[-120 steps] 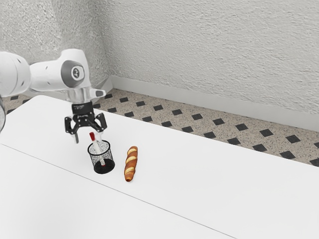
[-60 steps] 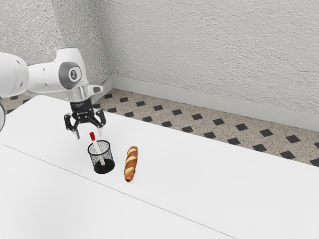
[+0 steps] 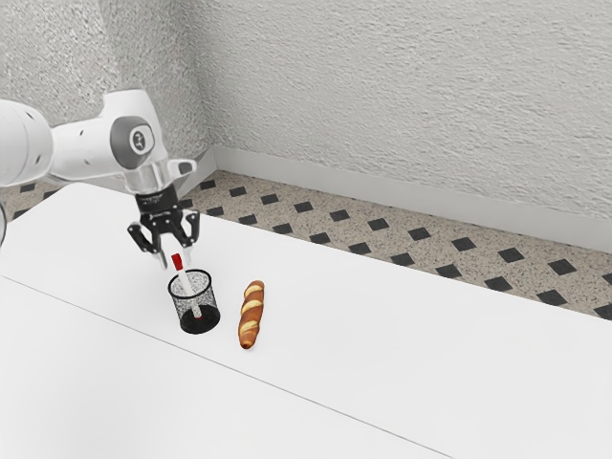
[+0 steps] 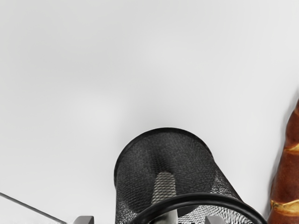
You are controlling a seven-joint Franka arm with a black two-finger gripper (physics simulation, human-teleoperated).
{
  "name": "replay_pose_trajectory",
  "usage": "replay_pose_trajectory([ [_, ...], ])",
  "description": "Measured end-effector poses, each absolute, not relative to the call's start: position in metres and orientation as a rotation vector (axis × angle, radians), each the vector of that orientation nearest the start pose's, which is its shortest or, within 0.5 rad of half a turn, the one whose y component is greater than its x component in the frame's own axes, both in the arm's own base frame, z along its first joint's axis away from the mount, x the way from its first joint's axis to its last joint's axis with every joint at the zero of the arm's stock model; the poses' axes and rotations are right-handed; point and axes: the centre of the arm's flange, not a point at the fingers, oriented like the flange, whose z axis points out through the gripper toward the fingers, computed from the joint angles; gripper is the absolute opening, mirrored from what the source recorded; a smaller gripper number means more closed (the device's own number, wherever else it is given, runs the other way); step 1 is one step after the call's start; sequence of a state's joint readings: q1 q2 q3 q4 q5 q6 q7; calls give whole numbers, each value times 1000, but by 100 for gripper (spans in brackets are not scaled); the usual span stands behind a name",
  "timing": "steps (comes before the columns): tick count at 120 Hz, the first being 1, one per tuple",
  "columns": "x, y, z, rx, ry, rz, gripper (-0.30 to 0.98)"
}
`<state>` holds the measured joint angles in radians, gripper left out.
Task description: Take the marker out of the pen holder and place it to the left of the pen holder.
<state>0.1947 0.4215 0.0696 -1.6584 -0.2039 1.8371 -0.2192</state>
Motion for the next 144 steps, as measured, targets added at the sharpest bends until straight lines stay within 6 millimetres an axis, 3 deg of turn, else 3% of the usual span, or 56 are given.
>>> replay_pose_trajectory([
  [22,620,147,344,-3160,-941,416,18],
  [59,620,145,348,-3164,-967,409,0],
  [86,620,145,357,-3158,-983,392,-7],
  [100,615,148,387,-3159,-995,344,-8],
  [125,585,139,498,-3191,-987,179,-9],
  [132,579,137,510,-3192,-988,176,-10],
  [144,579,140,512,-3182,-999,197,-10],
])
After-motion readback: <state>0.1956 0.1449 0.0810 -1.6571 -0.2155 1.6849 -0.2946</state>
